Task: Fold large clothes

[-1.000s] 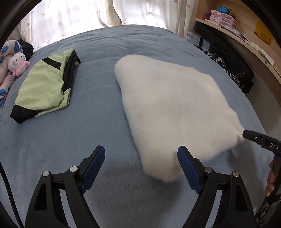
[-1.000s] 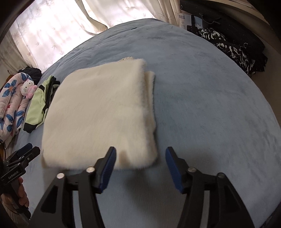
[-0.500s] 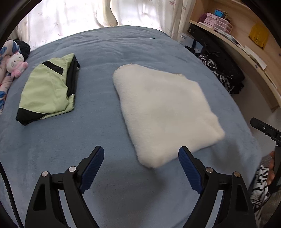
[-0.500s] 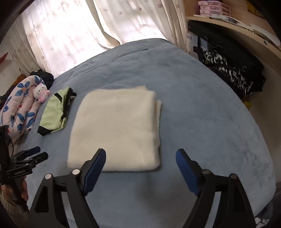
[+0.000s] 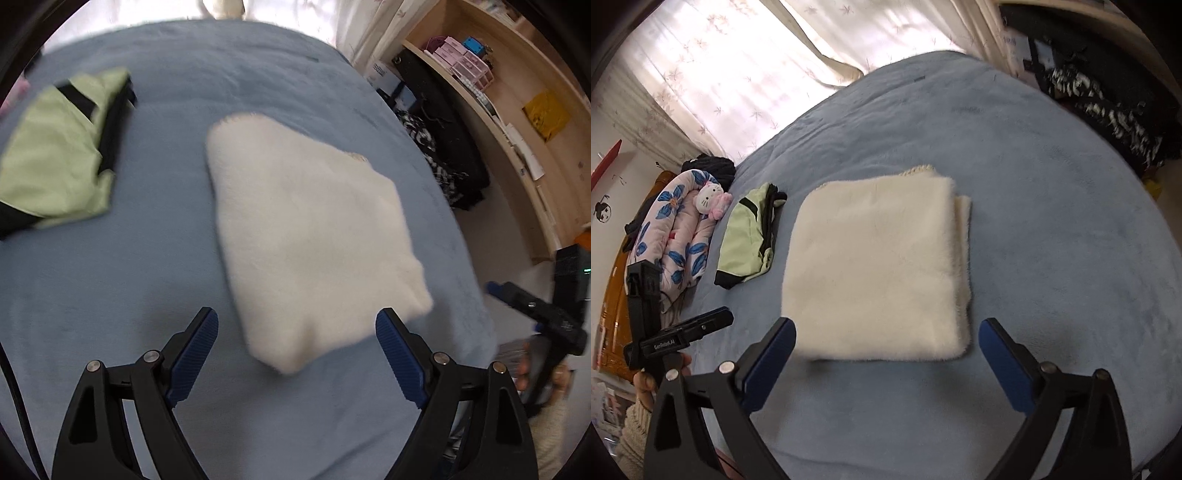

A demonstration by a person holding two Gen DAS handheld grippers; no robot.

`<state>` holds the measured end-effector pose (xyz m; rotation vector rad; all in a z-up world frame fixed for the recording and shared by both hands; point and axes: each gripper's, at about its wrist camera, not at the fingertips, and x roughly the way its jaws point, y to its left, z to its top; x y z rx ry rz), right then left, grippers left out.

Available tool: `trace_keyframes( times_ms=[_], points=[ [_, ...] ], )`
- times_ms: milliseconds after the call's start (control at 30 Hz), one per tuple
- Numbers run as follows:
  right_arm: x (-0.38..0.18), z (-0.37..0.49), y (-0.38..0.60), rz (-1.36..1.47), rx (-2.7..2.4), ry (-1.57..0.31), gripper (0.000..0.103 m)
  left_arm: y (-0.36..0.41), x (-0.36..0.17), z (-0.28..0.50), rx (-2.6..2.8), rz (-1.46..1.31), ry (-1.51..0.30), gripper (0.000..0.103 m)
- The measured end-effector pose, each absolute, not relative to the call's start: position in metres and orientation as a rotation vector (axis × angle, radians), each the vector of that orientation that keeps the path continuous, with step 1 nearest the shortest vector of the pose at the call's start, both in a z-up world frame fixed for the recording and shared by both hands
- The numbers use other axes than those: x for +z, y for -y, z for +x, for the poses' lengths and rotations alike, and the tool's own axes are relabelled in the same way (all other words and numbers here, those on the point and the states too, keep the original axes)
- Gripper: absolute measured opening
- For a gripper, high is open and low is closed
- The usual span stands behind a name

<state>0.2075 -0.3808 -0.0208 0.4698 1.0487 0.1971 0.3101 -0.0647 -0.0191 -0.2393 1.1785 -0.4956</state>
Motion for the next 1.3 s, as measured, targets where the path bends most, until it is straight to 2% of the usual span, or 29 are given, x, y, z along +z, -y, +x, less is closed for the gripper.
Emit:
trace_keyframes(
  times_ms=[400, 633, 733, 867, 1000, 1300],
  points=[
    [-0.116, 0.283, 0.432, 0.679, 0.261, -1.163, 0.1, 0.072, -0.109, 0.372, -0.545, -0.44, -1.286, 0.086],
    [-0.162, 0.319, 0.43, 0.698, 0.412, -1.226, 0.1, 0.082, -0.136, 0.391, -0.526, -0.419, -1.254, 0.09],
    [-0.176, 0.331, 0.417, 0.678, 0.481, -1.247, 0.1, 0.085, -0.151, 0.398, -0.545, -0.453, -1.271, 0.096],
    [-0.182, 0.346, 0.4, 0.659, 0.566, -1.236, 0.1, 0.094, -0.166, 0.405, -0.572, -0.471, -1.269, 0.103],
    [-0.189, 0.359, 0.38, 0.614, 0.587, -1.254, 0.103, 0.099, -0.177, 0.413, -0.605, -0.501, -1.282, 0.103],
    [-0.193, 0.353, 0.382, 0.647, 0.578, -1.201, 0.103, 0.114, -0.176, 0.421, -0.632, -0.433, -1.314, 0.103]
  ],
)
